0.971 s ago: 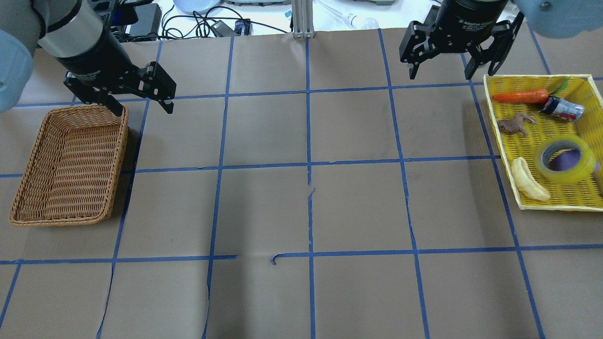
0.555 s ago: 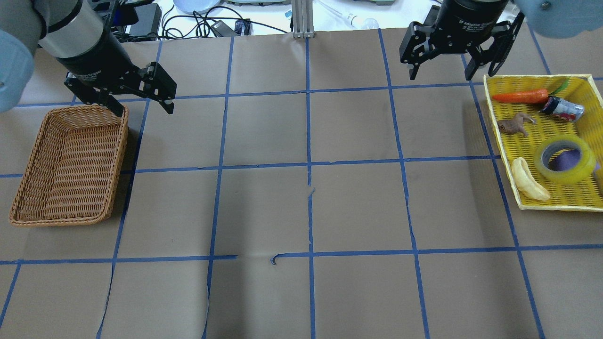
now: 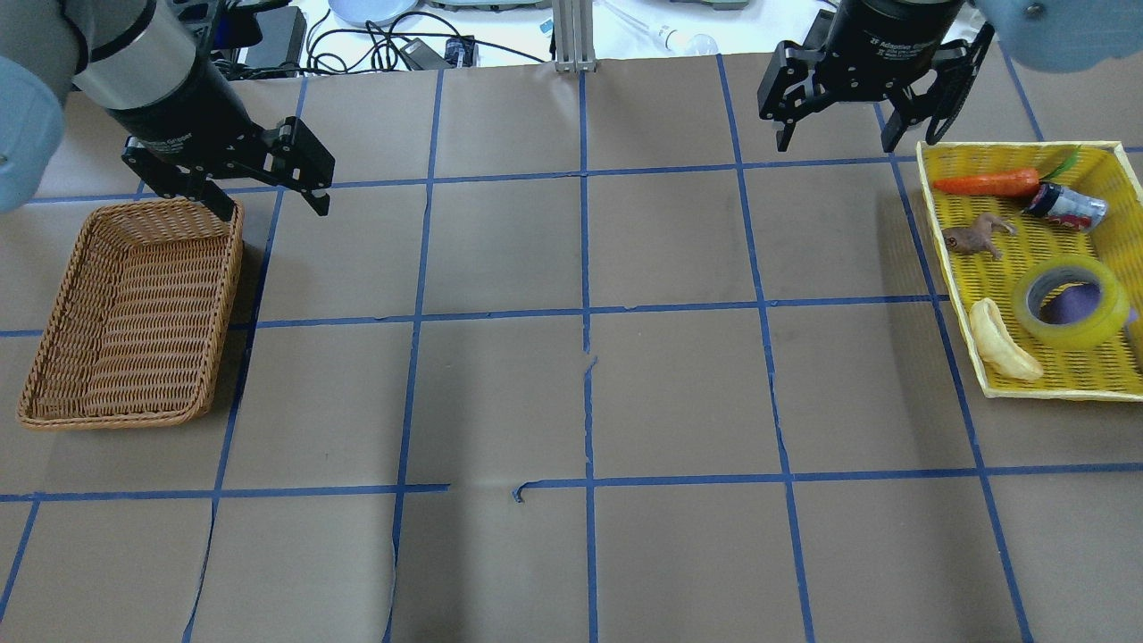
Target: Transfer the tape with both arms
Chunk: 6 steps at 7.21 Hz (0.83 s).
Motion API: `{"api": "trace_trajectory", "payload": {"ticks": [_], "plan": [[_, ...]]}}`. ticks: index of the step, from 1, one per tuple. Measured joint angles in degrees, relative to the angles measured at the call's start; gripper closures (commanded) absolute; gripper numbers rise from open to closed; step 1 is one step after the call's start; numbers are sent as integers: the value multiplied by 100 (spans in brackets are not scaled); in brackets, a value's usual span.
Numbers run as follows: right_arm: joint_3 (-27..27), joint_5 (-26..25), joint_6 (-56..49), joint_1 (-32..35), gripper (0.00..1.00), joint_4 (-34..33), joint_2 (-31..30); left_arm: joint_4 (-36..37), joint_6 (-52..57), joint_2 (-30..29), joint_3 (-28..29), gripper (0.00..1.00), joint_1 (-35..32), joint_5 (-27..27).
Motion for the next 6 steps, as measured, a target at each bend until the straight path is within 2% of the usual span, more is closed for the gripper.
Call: {"api": "trace_trajectory", "payload": {"ticks": [6], "plan": [[2,-22,-129,-106,0,12,11,0,-15,-4,-8,0,0,-2]]}}
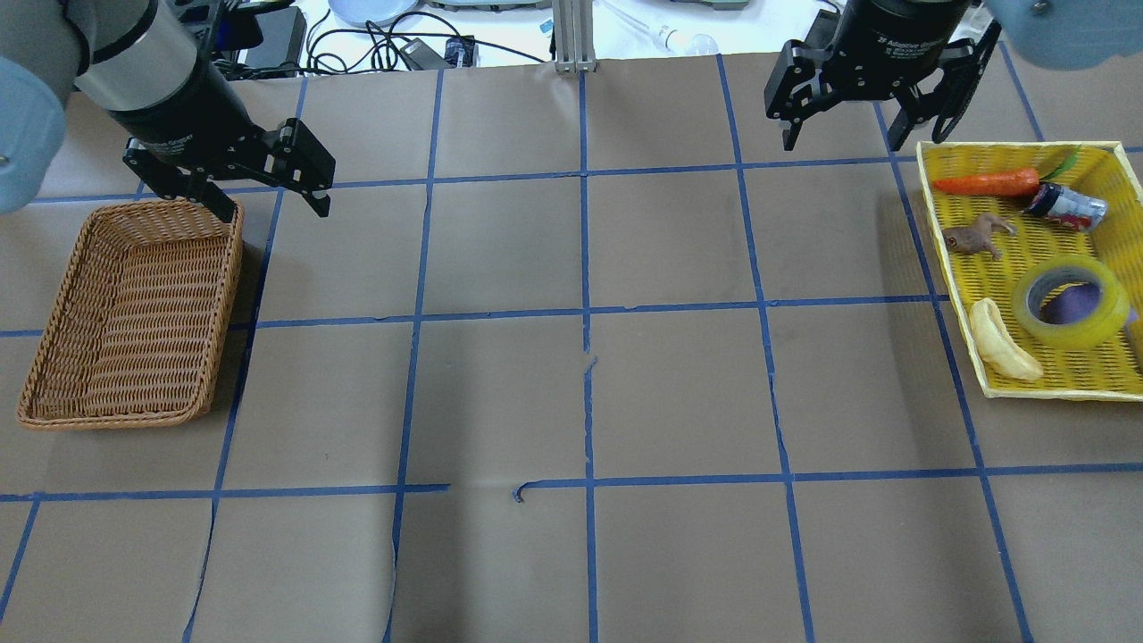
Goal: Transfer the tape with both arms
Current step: 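Lower the right gripper into the yellow tray and grasp the yellow tape roll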
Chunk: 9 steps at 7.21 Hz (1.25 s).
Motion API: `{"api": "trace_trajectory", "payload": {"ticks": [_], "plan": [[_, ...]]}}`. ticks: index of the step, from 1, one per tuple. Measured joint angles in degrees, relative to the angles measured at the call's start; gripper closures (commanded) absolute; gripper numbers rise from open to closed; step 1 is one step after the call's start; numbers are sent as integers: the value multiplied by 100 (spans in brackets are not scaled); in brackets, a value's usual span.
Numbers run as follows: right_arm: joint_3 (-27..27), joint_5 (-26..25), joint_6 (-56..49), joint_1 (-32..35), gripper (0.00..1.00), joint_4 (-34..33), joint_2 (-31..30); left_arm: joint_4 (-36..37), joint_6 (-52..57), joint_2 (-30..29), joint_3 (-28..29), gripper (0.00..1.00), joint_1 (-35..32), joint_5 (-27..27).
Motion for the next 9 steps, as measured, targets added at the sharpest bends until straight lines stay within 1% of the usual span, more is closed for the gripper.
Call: {"api": "trace_trajectory", "payload": {"ticks": [1,3,4,5,6,7,8,9], "plan": [[3,-66,-234,-117,0,15,6,0,-3,0,0,0,0,-2],[170,-437,-1245,-577,1,32,51,0,5,-2,-5,0,0,-1],[428,-797,-1720,-852,8,-117,71,0,3,-4,-7,0,0,-4],[802,-1204,-2242,-1145,8,-565,158,0,4,-4,-8,0,0,-6],[1347,-1465,-2926,-1534,7,-1352,296,0,7,-8,-9,0,0,-5],[1955,-1562,-3498,-1992,7,-2387,446,0,9,-11,-12,0,0,-3],[2467,-1598,-3851,-2420,8,-3476,663,0,5,-16,-13,0,0,-5],[2701,-1640,-4021,-2657,8,-4129,872,0,4,-19,-13,0,0,-6]]}}
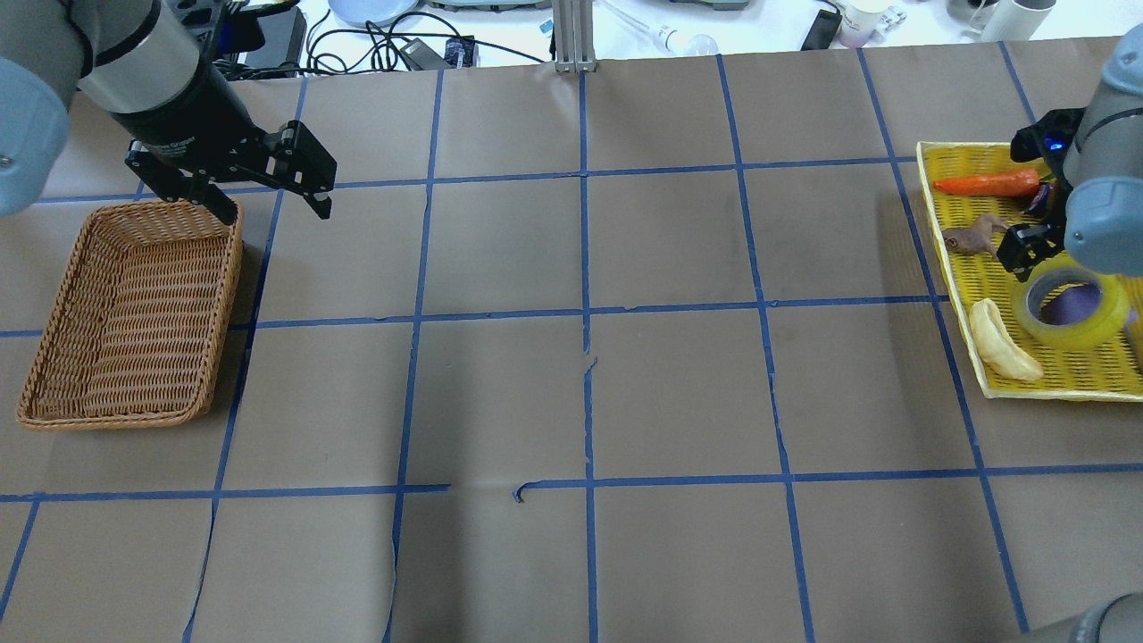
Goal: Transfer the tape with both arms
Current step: 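Lower the right gripper into the yellow tray and grasp the yellow tape roll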
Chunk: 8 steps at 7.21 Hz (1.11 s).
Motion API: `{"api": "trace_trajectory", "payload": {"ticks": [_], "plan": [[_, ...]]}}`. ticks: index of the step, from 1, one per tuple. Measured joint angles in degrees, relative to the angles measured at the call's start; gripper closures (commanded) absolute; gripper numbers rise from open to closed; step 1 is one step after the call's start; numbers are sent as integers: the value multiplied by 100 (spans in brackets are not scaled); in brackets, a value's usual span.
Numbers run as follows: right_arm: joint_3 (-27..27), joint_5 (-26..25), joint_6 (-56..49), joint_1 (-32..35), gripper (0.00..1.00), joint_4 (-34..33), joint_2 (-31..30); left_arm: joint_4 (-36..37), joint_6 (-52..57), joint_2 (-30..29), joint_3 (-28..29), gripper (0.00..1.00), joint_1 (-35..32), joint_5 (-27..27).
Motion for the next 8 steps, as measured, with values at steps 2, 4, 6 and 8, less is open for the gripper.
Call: {"api": "trace_trajectory", "payload": {"ticks": [2,4,6,8], "plan": [[65,-298,-81,-151,35,-379,225,0,4,-3,-4,0,2,0],[7,-423,-86,-177,89,-419,326,0,9,-3,-4,0,7,-3],[-58,-438,-87,-307,100,-415,358,0,9,-3,0,0,7,-3],[-95,-438,-92,-411,100,-398,367,0,2,0,7,0,5,-3]]}}
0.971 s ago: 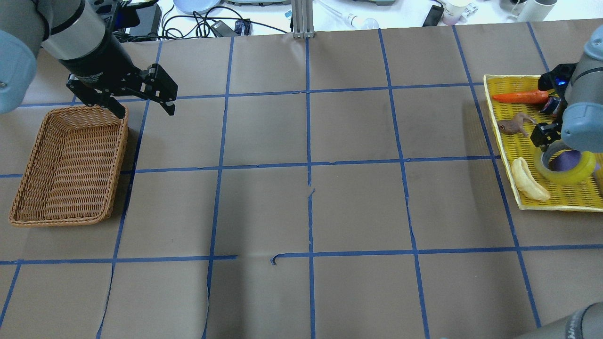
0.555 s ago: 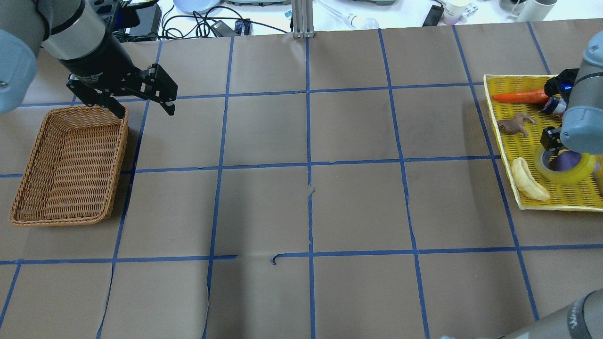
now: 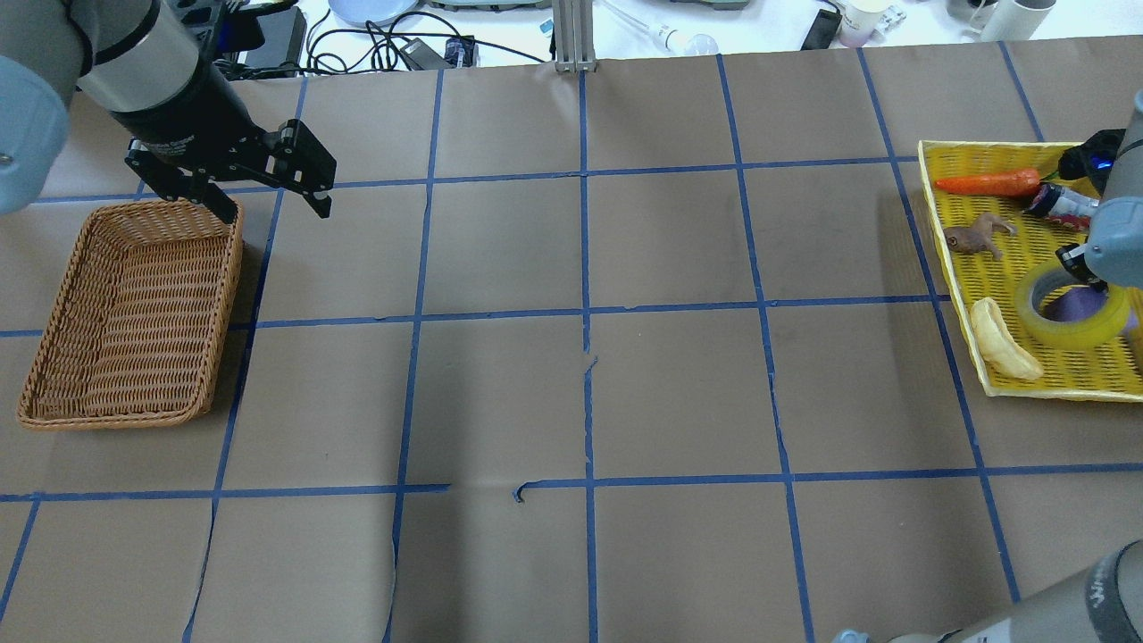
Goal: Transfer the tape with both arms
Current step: 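Lower the right gripper into the yellow tray and grasp the yellow tape roll, then lift the tape roll with the right gripper and set it on the table center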
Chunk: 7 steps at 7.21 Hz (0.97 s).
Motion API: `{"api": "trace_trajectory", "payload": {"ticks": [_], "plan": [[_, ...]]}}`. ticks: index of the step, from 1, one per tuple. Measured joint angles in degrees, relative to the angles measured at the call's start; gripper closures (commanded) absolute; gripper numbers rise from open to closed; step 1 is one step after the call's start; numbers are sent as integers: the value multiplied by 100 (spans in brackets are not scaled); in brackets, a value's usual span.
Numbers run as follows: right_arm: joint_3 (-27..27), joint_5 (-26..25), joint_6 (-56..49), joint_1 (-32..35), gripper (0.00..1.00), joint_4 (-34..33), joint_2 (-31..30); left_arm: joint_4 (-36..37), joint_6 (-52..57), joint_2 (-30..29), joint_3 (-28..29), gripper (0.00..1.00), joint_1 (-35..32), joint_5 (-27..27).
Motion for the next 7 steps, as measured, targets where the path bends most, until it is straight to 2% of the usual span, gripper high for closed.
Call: {"api": "trace_trajectory", "payload": {"ticks": [2,3,5,6,7], "plan": [[-230,7,11,19,100,385,-67,0,-8,-7,-2,0,-4,-9],[-646,13,30,104,100,1058,-118,0,-8,-8,-3,0,-3,-9],[-1886,86,76,531,100,2815,-144,0,-2,-6,-3,0,2,-7],[-2227,341,82,882,100,3140,-136,0,1,-8,-3,0,3,-7],[-2359,783,125,1321,100,3104,-120,0,7,-8,-3,0,6,-7]]}}
